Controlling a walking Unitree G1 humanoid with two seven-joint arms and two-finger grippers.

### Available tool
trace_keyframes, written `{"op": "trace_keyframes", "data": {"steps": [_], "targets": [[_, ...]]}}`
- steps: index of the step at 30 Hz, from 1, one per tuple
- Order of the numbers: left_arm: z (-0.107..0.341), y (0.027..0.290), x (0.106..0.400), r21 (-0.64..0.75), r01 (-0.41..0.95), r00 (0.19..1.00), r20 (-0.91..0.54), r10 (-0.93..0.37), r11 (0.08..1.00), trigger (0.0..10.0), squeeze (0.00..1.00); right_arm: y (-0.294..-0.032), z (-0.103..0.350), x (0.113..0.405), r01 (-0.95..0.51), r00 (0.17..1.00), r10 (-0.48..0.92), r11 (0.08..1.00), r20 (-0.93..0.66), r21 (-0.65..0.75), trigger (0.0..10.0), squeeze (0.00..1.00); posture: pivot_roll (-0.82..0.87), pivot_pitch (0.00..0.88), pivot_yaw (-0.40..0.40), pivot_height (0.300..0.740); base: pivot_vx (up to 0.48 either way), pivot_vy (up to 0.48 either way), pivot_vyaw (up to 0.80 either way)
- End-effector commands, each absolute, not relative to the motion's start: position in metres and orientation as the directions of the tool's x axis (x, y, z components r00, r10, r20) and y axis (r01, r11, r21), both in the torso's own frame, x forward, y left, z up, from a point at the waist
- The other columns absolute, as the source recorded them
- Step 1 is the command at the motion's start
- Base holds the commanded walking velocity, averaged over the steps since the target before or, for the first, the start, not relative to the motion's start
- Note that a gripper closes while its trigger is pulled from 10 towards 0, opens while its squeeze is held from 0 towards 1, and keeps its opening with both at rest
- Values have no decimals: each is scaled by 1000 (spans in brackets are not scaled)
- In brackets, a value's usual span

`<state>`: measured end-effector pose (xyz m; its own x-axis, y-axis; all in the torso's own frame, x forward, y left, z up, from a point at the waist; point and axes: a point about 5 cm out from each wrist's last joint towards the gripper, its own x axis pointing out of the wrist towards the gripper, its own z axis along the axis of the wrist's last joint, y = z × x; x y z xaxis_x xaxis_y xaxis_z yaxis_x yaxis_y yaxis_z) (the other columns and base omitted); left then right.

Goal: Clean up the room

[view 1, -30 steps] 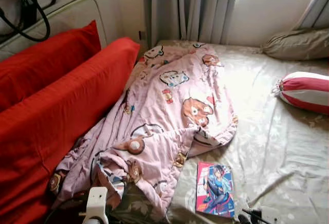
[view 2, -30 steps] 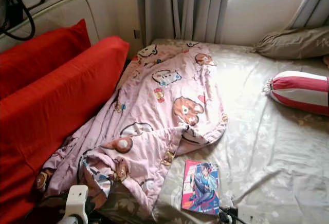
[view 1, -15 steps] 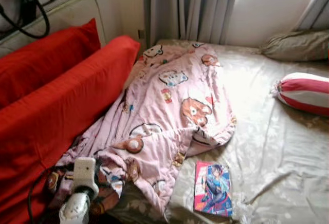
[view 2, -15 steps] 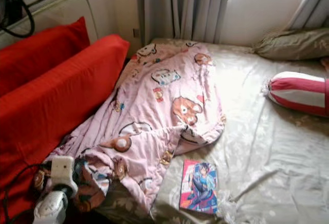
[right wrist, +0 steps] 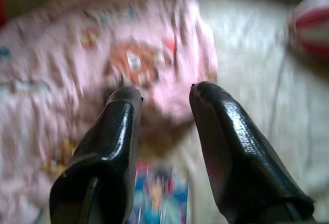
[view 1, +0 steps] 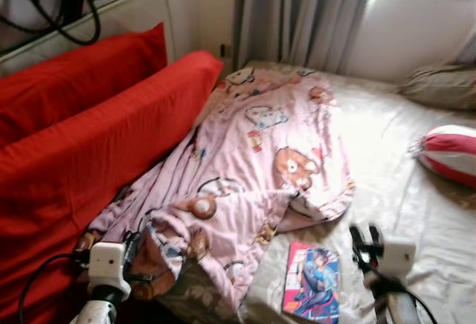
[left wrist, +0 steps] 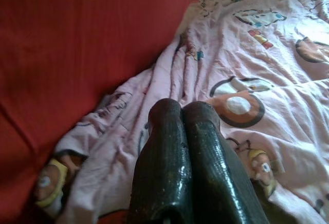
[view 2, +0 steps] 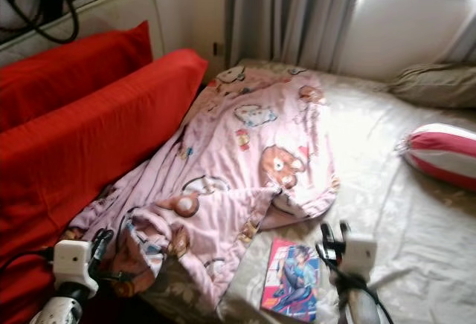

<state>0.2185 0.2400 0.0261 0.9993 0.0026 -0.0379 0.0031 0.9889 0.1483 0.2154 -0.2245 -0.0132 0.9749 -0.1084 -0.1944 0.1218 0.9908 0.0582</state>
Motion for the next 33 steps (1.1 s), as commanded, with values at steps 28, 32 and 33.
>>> {"op": "trace_keyframes", "data": {"steps": [28,32,33], "targets": [[86,228,239,101,59,996,59,-65,993,10000,0,-228,21,204,198,971,-199,980,-136,-22,10000,0,82,182,-61,706,0,0,0],[88,230,239,99,55,997,50,-61,994,10000,0,-225,22,202,198,969,-198,980,-150,-16,10000,0,83,193,-61,676,0,0,0],[88,230,238,99,55,997,47,-60,994,10000,0,-224,23,203,192,972,-192,981,-138,-11,10000,0,84,197,-62,676,0,0,0]]}}
